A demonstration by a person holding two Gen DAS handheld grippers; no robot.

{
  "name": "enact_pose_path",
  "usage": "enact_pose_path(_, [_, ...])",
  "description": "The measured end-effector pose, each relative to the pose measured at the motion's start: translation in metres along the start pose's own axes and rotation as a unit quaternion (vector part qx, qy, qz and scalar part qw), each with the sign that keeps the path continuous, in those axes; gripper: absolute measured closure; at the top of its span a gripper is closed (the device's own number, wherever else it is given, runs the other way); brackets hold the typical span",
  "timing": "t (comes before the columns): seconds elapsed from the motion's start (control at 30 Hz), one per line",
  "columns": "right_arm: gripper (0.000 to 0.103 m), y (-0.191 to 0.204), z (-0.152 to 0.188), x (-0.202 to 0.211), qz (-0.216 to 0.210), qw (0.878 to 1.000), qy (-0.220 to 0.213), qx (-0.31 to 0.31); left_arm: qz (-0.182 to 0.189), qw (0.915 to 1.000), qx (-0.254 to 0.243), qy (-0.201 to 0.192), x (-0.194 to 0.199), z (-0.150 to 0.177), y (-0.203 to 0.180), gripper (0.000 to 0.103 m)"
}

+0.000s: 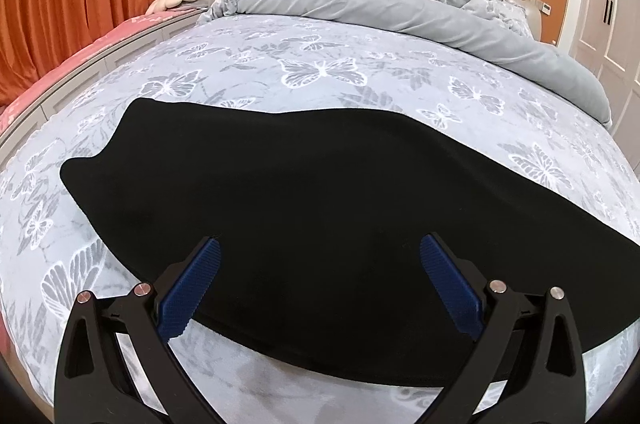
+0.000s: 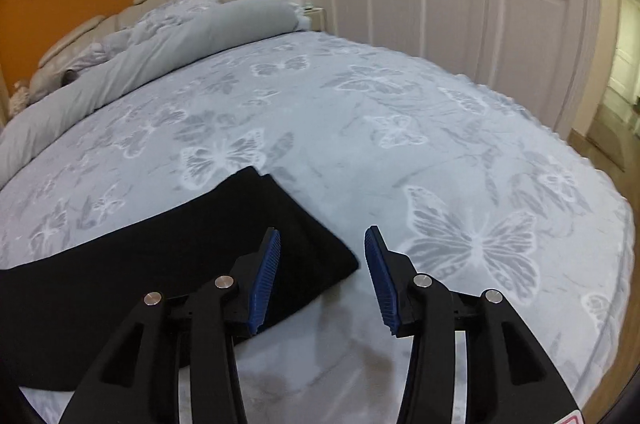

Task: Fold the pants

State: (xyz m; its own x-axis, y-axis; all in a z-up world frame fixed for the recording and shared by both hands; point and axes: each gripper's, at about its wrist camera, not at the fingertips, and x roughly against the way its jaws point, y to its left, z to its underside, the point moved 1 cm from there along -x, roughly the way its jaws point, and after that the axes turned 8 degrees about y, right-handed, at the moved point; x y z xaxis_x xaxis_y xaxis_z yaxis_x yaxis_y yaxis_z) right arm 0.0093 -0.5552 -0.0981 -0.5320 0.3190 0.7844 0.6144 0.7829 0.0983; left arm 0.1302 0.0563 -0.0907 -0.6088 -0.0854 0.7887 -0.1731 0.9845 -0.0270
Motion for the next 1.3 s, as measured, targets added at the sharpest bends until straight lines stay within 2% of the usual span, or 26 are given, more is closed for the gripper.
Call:
enact_pose_path(0.07, [0.063,0.005,0.004,-0.013,-0.016,1.0,0.021,0.013,-0.001,1.0,-0.003,0.001,0.0,0.001,-0.001,0.005])
enact_pose_path(0.13, [0.067,0.004,0.009,-0.035,-0.019,0.998,0.067,0.01,-0.004,1.0,-0.007,0.0,0.0,0.003,-0.003,0.005])
enact_pose_path(0.17, [0.072,0.005,0.014,-0.035,-0.021,0.998,0.057,0.009,-0.004,1.0,-0.008,0.0,0.0,0.003,-0.003,0.005])
enact_pose_path(0.2, [0.093,0.007,0.013,-0.031,-0.022,0.998,0.05,0.014,-0.005,1.0,-0.007,-0.001,0.0,0.002,-0.003,0.005])
enact_pose_path(0.37, [0.095,0.014,0.001,-0.003,0.008,0.999,-0.008,0.037,-0.006,1.0,-0.002,0.004,-0.004,0.002,-0.002,0.005])
enact_pose_path(0.47, [0.096,-0.014,-0.001,-0.028,0.007,1.0,0.017,0.002,-0.004,0.9999,-0.004,0.01,-0.006,0.003,-0.002,0.005])
enact_pose_path(0.5, [0.094,-0.022,0.002,-0.043,-0.015,0.999,0.046,-0.01,-0.005,0.9999,-0.006,0.009,-0.006,0.003,-0.002,0.005])
enact_pose_path(0.57, [0.084,-0.026,0.001,-0.035,-0.036,0.998,0.04,-0.019,-0.003,0.9999,-0.01,0.009,-0.006,0.003,-0.004,0.005])
enact_pose_path(0.6, [0.064,-0.027,0.001,-0.028,-0.044,0.998,0.037,-0.026,-0.002,0.9999,-0.012,0.009,-0.006,0.003,-0.005,0.005])
enact_pose_path(0.63, [0.052,-0.028,0.002,-0.024,-0.041,0.998,0.036,-0.029,-0.001,0.9999,-0.014,0.01,-0.006,0.003,-0.006,0.005])
enact_pose_path(0.7, [0.041,-0.027,0.007,-0.018,-0.031,0.999,0.031,-0.026,0.001,0.9998,-0.015,0.009,-0.005,0.003,-0.007,0.005])
enact_pose_path(0.8, [0.036,-0.028,0.015,-0.038,-0.098,0.99,0.079,-0.061,0.003,0.9999,-0.012,0.005,-0.002,0.002,-0.006,0.005])
enact_pose_path(0.83, [0.038,-0.024,0.014,-0.043,-0.099,0.99,0.076,-0.068,0.003,0.9999,-0.009,0.004,-0.001,0.001,-0.004,0.005])
enact_pose_path(0.87, [0.045,-0.019,0.013,-0.043,-0.096,0.991,0.065,-0.065,0.004,1.0,-0.006,0.003,0.0,0.001,-0.003,0.005])
enact_pose_path(0.9, [0.086,-0.013,0.01,-0.046,-0.114,0.989,0.07,-0.064,0.005,1.0,-0.003,0.003,0.001,0.0,-0.001,0.005])
enact_pose_path(0.93, [0.088,-0.009,0.007,-0.049,-0.149,0.982,0.078,-0.085,0.005,1.0,0.0,0.002,0.002,0.0,0.002,0.005])
enact_pose_path(1.0, [0.088,0.0,0.003,-0.039,-0.159,0.98,0.062,-0.107,0.006,1.0,0.006,0.002,0.004,-0.003,0.007,0.005])
enact_pose_path(1.1, [0.088,0.026,-0.013,-0.007,-0.206,0.971,0.022,-0.118,0.014,0.9997,0.019,0.003,0.009,-0.008,0.021,0.005])
enact_pose_path(1.2, [0.088,0.065,-0.024,0.032,-0.265,0.958,-0.013,-0.109,0.016,0.9995,0.028,0.003,0.014,-0.012,0.037,0.005])
enact_pose_path(1.3, [0.088,0.119,-0.024,0.065,-0.312,0.947,-0.027,-0.065,0.011,0.999,0.042,0.003,0.017,-0.016,0.057,0.005])
